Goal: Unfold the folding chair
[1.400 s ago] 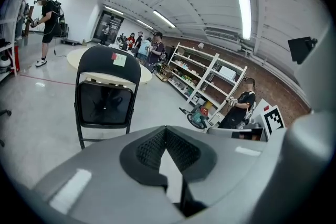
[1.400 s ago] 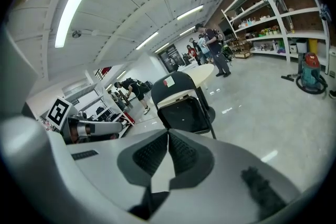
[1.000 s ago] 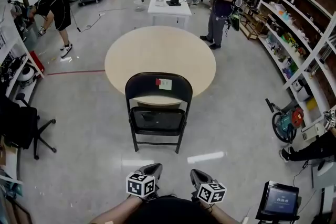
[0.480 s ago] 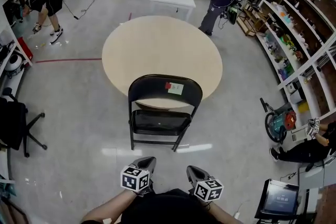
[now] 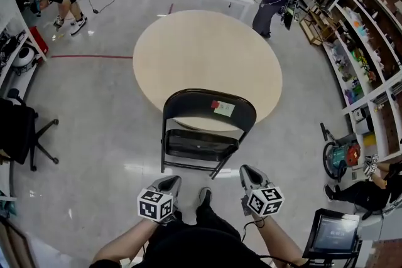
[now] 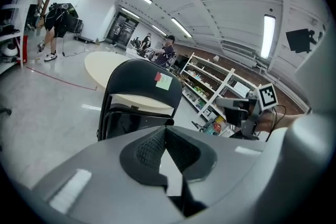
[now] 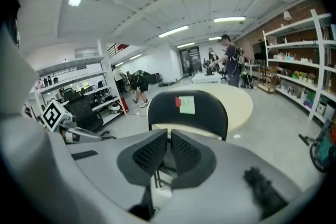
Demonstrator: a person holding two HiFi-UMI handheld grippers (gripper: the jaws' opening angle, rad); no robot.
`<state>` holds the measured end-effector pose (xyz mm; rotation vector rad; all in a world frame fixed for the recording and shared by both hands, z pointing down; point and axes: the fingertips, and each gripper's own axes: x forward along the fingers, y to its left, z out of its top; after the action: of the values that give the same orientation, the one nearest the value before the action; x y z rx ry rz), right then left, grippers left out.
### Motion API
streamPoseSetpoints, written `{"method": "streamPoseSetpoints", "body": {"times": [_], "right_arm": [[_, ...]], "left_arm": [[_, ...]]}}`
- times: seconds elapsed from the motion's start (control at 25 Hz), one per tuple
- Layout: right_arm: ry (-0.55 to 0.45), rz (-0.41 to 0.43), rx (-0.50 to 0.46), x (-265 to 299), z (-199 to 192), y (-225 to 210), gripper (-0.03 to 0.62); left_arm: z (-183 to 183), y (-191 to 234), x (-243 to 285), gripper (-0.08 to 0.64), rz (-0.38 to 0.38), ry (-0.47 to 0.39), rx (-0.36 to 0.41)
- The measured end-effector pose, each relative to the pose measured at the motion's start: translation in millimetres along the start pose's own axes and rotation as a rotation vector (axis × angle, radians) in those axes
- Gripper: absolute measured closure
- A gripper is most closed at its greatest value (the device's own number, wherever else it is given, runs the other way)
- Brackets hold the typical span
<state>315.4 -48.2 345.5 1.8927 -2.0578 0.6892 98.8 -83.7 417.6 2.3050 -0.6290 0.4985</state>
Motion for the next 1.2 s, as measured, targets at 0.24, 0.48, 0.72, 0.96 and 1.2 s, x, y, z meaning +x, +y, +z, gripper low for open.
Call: {"method": "streamPoseSetpoints", "body": {"times": [0.24, 0.48, 0.72, 0.96, 1.2], "right_arm": [[-0.099, 0.071, -0.117, 65, 91, -52, 0.583], [-0.081, 0.189, -0.183, 114, 129, -71, 0.549], [-0.008, 0.273, -0.374, 163, 143, -79, 0.468], [0.073, 0.400, -0.601, 210, 154, -75, 0.419], [0.255, 0.557, -0.595, 249, 143, -72, 0.408]], "left_arm": [[17, 15, -1, 0.555, 0.159, -0.078, -0.083], [36, -11, 17, 0.525, 0.195, -0.130, -0.133], [66, -15, 25, 0.407, 0.208, -0.177, -0.092], [68, -12, 12, 0.374, 0.224, -0.240, -0.138], [45, -14, -13, 0.373, 0.258, -0.245, -0.187]]}}
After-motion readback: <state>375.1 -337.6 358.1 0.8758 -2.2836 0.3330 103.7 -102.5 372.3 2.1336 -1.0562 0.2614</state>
